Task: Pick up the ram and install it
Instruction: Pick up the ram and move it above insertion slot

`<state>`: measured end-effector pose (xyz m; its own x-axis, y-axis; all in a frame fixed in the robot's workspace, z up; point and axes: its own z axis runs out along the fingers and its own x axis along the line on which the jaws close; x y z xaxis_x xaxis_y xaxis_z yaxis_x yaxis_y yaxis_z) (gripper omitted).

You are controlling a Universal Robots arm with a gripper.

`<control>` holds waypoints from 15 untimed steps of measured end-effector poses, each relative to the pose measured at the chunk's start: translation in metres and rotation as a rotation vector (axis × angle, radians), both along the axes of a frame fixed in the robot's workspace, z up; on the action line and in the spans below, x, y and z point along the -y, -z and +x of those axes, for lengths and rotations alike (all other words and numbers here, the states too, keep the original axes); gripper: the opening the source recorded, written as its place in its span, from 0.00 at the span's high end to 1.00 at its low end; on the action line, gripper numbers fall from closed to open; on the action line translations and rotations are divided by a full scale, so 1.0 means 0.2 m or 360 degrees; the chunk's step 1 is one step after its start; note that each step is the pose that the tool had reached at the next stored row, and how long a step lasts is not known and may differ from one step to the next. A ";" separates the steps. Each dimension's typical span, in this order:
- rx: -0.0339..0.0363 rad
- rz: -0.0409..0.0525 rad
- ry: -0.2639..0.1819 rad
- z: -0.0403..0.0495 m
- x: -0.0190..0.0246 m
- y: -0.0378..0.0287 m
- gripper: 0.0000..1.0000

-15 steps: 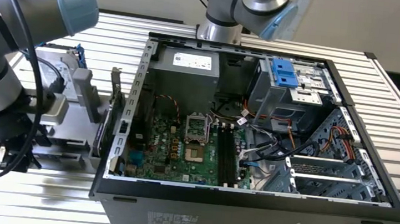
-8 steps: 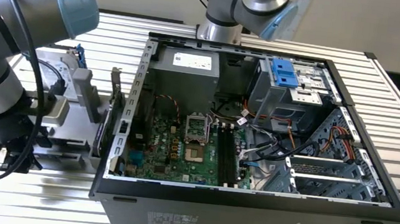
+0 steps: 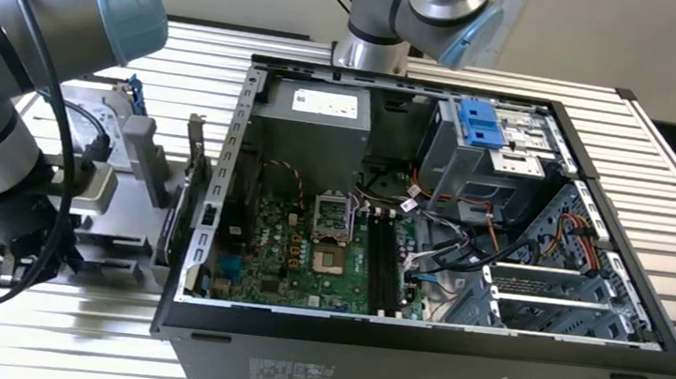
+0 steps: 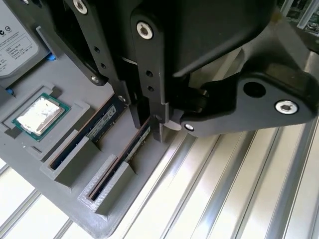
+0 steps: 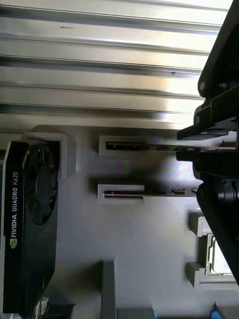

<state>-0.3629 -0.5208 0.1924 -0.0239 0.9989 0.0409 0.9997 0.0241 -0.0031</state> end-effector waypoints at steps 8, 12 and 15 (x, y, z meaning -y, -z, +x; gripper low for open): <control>0.0000 0.0000 0.0000 0.000 -0.001 0.001 0.00; 0.0000 0.0000 0.0000 0.000 -0.003 0.000 0.00; 0.0000 0.0000 0.0000 0.000 -0.005 0.000 0.00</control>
